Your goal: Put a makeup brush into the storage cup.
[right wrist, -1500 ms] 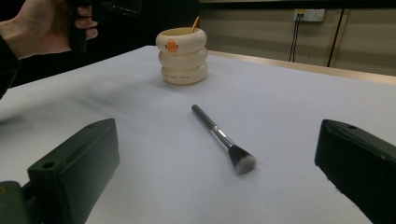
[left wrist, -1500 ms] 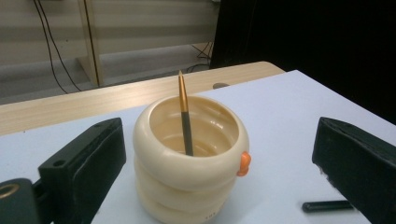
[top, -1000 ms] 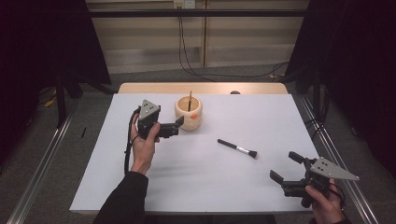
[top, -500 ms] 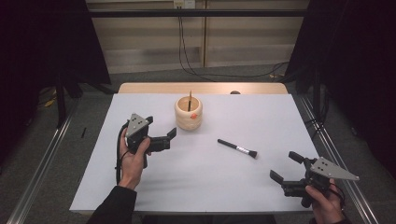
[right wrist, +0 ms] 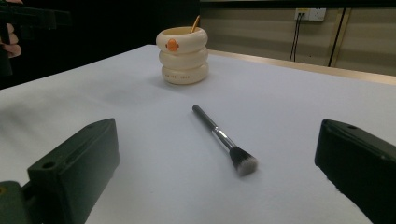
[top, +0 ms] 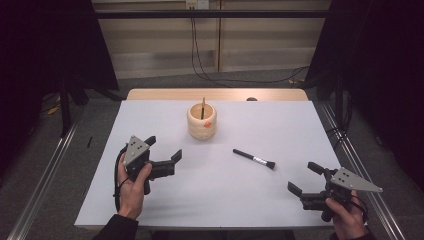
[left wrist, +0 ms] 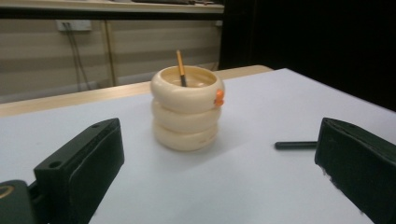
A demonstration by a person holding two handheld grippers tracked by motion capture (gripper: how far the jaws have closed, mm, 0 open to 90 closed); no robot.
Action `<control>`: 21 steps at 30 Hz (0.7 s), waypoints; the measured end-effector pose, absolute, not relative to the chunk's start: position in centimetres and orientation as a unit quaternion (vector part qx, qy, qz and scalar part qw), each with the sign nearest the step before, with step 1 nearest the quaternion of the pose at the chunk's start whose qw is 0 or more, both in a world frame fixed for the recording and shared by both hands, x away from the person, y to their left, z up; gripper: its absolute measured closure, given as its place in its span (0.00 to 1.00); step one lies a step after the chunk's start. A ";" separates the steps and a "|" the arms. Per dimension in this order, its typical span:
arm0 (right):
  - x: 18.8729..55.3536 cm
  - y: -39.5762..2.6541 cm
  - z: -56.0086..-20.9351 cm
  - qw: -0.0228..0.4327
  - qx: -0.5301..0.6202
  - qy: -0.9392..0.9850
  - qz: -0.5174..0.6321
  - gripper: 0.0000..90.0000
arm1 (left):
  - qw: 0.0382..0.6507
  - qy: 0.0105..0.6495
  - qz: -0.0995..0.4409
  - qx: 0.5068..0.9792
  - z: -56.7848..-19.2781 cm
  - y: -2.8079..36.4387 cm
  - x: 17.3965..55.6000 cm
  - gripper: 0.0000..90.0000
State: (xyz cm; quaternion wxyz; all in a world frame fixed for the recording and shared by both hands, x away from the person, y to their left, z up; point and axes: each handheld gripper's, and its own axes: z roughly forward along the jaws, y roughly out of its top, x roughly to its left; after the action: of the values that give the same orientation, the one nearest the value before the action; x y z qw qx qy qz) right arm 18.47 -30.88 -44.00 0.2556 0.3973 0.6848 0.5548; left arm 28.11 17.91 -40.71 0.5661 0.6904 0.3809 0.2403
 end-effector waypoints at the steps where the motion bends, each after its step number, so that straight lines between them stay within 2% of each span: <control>1: 18.5 -30.9 -44.0 0.255 0.398 0.684 0.555 0.00 | 0.568 0.384 0.238 0.688 -40.8 18.1 27.9 0.02; 8: 18.5 -31.0 -44.0 0.256 0.400 0.684 0.553 0.00 | 0.562 0.382 0.263 0.685 -41.0 19.3 25.6 0.01; 21: 18.4 -30.9 -44.0 0.258 0.402 0.680 0.556 0.00 | 0.565 0.397 0.267 0.673 -42.2 21.2 22.1 0.01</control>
State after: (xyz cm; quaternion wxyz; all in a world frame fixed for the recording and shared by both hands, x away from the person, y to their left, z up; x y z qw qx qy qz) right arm 18.41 -30.94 -43.99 0.2581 0.4024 0.6798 0.5562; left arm 22.10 21.23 -42.18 0.5646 0.6727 0.3971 0.2666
